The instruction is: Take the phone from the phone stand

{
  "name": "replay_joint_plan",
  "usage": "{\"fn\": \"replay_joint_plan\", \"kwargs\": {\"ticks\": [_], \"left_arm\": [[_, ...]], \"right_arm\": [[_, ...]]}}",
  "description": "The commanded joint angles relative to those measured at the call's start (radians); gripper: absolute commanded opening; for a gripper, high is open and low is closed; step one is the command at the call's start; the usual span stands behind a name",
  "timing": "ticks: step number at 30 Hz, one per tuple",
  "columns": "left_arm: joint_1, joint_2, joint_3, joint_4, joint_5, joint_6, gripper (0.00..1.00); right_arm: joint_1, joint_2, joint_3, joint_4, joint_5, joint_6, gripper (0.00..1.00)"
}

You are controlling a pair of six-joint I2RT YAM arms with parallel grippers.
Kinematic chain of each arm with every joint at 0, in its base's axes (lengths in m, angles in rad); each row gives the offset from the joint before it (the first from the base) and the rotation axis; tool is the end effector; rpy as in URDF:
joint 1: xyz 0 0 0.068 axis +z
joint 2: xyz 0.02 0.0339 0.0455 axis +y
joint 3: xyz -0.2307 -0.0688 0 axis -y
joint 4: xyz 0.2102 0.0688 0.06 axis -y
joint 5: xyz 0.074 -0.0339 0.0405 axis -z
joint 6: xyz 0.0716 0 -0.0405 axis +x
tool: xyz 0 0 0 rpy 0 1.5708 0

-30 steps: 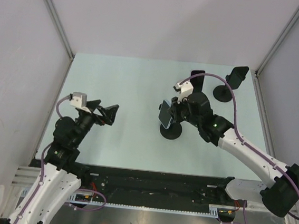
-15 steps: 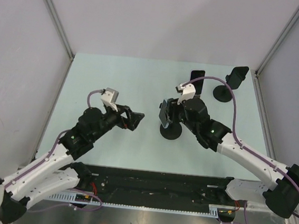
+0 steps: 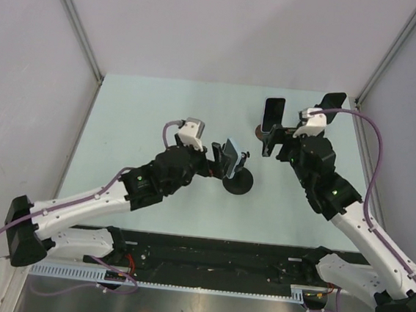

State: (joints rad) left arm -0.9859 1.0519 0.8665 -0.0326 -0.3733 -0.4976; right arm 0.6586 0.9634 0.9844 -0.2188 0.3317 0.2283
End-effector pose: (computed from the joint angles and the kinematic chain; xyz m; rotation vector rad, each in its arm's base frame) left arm 0.1656 -0.2029 0.3036 0.1716 1.8255 -0.7307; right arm 0.2010 0.1261 0.3395 -0.1395 1.7654 0.3516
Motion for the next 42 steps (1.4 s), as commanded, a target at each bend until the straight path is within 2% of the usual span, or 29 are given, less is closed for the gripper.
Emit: {"fn": "replay_joint_plan", "kwargs": {"ticks": [1,5,10,13,19,22,23,30,31,33,34,37,42], "left_arm": [[-0.091,0.108,0.124,0.028,-0.196,-0.026,1.00],[-0.146,0.230,0.227,0.023,-0.311,0.048,1.00],[-0.165,0.345,0.275,0.023,-0.423,0.105,1.00],[-0.163,0.390,0.279,0.019,-0.438,0.117,1.00],[-0.163,0.419,0.292,0.020,-0.432,0.113,0.89],[-0.163,0.427,0.302,0.020,-0.427,0.119,0.77],[-0.165,0.427,0.302,0.019,-0.423,0.120,0.70],[-0.163,0.418,0.302,0.020,-0.391,0.119,0.34],[-0.163,0.410,0.301,0.020,-0.385,0.116,0.26],[-0.163,0.401,0.301,0.020,-0.363,0.107,0.20],[-0.163,0.392,0.296,0.020,-0.357,0.090,0.13],[-0.163,0.376,0.287,0.022,-0.323,0.051,0.05],[-0.166,0.355,0.275,0.019,-0.288,0.008,0.00]], "right_arm": [[-0.094,-0.043,-0.059,-0.065,0.024,0.040,0.95],[-0.151,-0.074,-0.131,-0.044,-0.034,0.074,0.95],[-0.168,-0.092,-0.194,-0.013,-0.091,0.069,0.95],[-0.169,-0.103,-0.222,0.004,-0.109,0.062,0.95],[-0.169,-0.112,-0.262,0.044,-0.174,0.045,0.93],[-0.166,-0.117,-0.289,0.075,-0.224,0.039,0.92],[-0.165,-0.118,-0.297,0.081,-0.232,0.039,0.92],[-0.119,-0.144,-0.374,0.197,-0.309,0.029,0.90],[-0.090,-0.146,-0.395,0.208,-0.306,0.031,0.90],[-0.054,-0.146,-0.423,0.291,-0.278,0.031,0.90],[-0.019,-0.144,-0.453,0.320,-0.261,0.031,0.90],[0.063,-0.131,-0.493,0.436,-0.201,0.042,0.89],[0.150,-0.071,-0.550,0.634,-0.129,0.057,0.88]]}}
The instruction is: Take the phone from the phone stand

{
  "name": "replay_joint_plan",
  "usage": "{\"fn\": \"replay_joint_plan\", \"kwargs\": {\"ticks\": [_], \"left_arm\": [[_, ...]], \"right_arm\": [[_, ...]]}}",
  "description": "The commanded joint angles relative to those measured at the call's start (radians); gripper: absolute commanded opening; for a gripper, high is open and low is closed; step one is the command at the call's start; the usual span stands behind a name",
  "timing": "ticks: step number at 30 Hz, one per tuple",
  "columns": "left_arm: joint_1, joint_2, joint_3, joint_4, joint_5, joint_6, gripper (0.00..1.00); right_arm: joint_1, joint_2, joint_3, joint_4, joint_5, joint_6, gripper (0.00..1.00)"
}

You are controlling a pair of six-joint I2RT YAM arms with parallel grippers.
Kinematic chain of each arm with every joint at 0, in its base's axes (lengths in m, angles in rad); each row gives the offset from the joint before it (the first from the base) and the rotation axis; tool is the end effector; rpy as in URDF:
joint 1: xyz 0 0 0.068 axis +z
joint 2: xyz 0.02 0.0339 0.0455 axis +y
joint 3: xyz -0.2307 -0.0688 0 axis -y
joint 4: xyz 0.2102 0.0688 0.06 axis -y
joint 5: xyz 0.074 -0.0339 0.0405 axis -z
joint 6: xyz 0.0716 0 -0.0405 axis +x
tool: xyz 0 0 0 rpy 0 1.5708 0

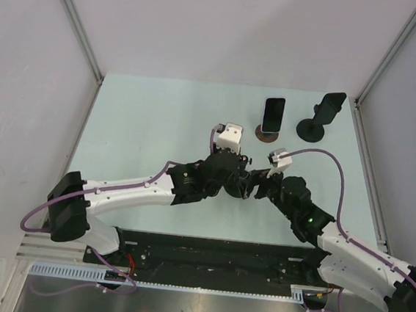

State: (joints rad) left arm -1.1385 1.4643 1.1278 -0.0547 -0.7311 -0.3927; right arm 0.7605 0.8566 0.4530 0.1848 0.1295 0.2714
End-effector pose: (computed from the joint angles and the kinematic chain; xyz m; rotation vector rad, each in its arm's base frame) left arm 0.1822 -0.2809 0.2816 0.2281 1.8586 -0.3407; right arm 0.1711 0.1500 0.2290 -0.3505 1.7973 0.6205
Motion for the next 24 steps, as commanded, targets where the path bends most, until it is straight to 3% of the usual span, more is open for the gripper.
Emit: {"fn": "replay_joint_plan", "kwargs": {"ticks": [1,11,17,20,24], "left_arm": [[-0.014,-0.061,0.010,0.041,0.075,-0.109,0.00],[-0.044,-0.079,0.010,0.036,0.039,-0.124,0.00],[-0.052,-0.075,0.013,0.036,0.042,-0.121,0.00],[-0.053,-0.076,0.017,0.038,0.047,-0.120,0.01],[-0.055,-0.079,0.017,0.038,0.059,-0.112,0.00]], "right_arm": [[0.059,0.045,-0.023,0.257,0.078,0.017,0.88],[0.189,0.163,-0.039,0.449,0.333,0.035,0.79],[0.206,0.213,-0.037,0.484,0.401,0.064,0.71],[0.214,0.234,-0.037,0.501,0.432,0.069,0.65],[0.215,0.239,-0.037,0.499,0.473,0.072,0.47]]}}
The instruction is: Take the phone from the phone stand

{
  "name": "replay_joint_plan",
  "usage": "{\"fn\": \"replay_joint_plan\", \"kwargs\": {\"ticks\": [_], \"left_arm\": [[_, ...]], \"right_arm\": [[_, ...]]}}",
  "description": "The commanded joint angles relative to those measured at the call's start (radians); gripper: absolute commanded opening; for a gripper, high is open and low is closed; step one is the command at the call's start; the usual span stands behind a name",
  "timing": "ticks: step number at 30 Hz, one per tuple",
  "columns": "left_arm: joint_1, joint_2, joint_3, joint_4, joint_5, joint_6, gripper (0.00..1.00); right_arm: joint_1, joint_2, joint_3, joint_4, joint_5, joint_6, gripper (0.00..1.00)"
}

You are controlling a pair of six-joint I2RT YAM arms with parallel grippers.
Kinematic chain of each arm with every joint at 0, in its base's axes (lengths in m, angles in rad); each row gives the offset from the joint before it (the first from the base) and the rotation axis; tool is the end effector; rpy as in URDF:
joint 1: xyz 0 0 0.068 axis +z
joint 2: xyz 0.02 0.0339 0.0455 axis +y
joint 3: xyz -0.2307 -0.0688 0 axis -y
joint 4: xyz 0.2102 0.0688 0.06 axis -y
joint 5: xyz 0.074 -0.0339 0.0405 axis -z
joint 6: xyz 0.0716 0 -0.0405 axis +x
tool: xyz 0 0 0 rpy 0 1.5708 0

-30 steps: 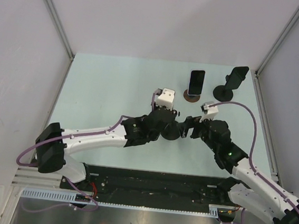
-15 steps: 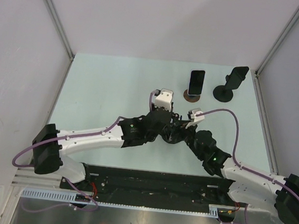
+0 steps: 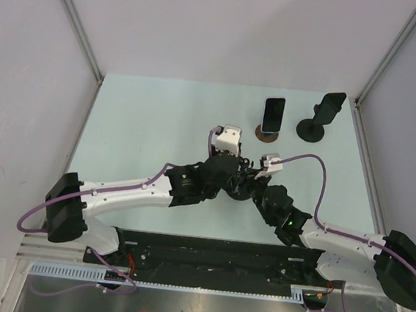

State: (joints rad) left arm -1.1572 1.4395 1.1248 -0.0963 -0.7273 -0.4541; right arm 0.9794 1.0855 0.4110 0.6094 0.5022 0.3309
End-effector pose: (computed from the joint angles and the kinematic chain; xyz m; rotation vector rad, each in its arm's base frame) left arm 0.1743 -0.2786 0.2833 0.2025 1.8809 -0.3834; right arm 0.1683 0.1887 0.2243 -0.1466 1.6546 0.5935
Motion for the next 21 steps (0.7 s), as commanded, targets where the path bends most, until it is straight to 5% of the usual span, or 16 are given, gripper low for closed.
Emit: {"fn": "replay_joint_plan", "kwargs": {"ticks": [1,11,14,16,21], "left_arm": [[-0.036,-0.054,0.018,0.078,0.057,-0.047,0.00],[-0.036,-0.086,0.001,0.066,0.034,0.015,0.00],[-0.036,-0.103,-0.006,0.060,0.017,0.017,0.00],[-0.036,-0.113,-0.010,0.056,0.016,0.008,0.00],[-0.036,-0.106,-0.003,0.053,0.014,-0.044,0.00]], "right_arm": [[-0.004,0.007,0.005,0.066,0.111,0.013,0.44],[-0.022,-0.067,0.005,-0.068,0.131,-0.027,0.04],[-0.030,-0.096,0.003,-0.108,0.128,-0.052,0.00],[-0.030,-0.119,0.005,-0.115,0.099,-0.081,0.03],[0.014,-0.145,0.002,-0.108,0.073,-0.095,0.39]]}}
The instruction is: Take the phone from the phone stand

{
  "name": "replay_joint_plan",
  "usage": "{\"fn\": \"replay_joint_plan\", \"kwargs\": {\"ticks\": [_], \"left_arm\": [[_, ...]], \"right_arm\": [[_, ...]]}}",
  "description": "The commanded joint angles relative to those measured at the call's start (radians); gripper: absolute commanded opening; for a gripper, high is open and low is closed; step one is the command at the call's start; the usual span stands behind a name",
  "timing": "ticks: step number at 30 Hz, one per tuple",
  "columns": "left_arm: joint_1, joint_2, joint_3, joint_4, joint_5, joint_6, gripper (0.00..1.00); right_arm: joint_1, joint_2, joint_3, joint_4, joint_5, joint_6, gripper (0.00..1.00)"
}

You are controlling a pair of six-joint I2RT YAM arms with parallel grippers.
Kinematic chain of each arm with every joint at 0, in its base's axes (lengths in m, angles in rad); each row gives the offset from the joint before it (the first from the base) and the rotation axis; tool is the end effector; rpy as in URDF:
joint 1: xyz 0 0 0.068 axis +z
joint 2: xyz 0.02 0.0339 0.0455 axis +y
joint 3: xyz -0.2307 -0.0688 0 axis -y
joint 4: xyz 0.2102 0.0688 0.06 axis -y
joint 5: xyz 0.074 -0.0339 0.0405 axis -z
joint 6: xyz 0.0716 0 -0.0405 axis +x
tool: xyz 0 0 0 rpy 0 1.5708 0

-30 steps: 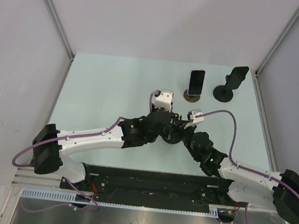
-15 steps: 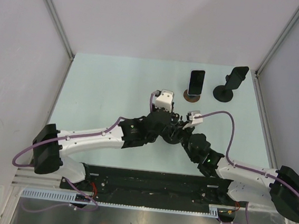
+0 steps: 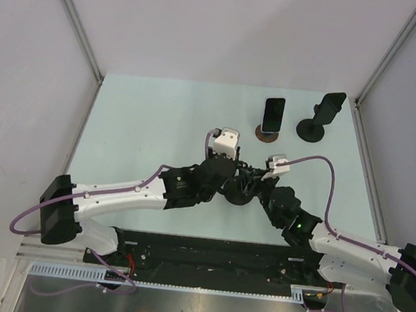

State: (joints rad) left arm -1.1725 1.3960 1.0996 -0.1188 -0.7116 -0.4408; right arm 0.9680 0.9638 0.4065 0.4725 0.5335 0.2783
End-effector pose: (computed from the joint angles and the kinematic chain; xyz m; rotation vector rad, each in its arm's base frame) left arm 0.1656 -0.2729 0.2850 0.2428 1.8848 -0.3945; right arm 0.1625 0.1719 0.2312 -0.1648 1.6603 0.5084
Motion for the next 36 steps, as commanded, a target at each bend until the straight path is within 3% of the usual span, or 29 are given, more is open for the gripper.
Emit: {"fn": "replay_joint_plan", "kwargs": {"ticks": [1,8,14,29,36], "left_arm": [[-0.021,-0.060,0.023,0.076,0.001,-0.065,0.00],[-0.021,-0.042,0.042,0.074,0.035,-0.119,0.00],[-0.021,-0.048,0.033,0.076,0.008,-0.125,0.00],[-0.021,-0.069,0.022,0.074,-0.057,-0.108,0.00],[-0.021,-0.074,0.020,0.073,0.003,-0.133,0.01]], "right_arm": [[0.055,-0.016,0.005,0.049,0.069,-0.051,0.42],[0.123,0.061,-0.008,0.195,0.134,-0.108,0.79],[0.130,0.058,-0.008,0.203,0.138,-0.107,0.97],[0.138,-0.028,-0.032,0.164,0.008,-0.148,1.00],[0.129,0.065,-0.044,0.313,0.058,-0.185,1.00]]}}
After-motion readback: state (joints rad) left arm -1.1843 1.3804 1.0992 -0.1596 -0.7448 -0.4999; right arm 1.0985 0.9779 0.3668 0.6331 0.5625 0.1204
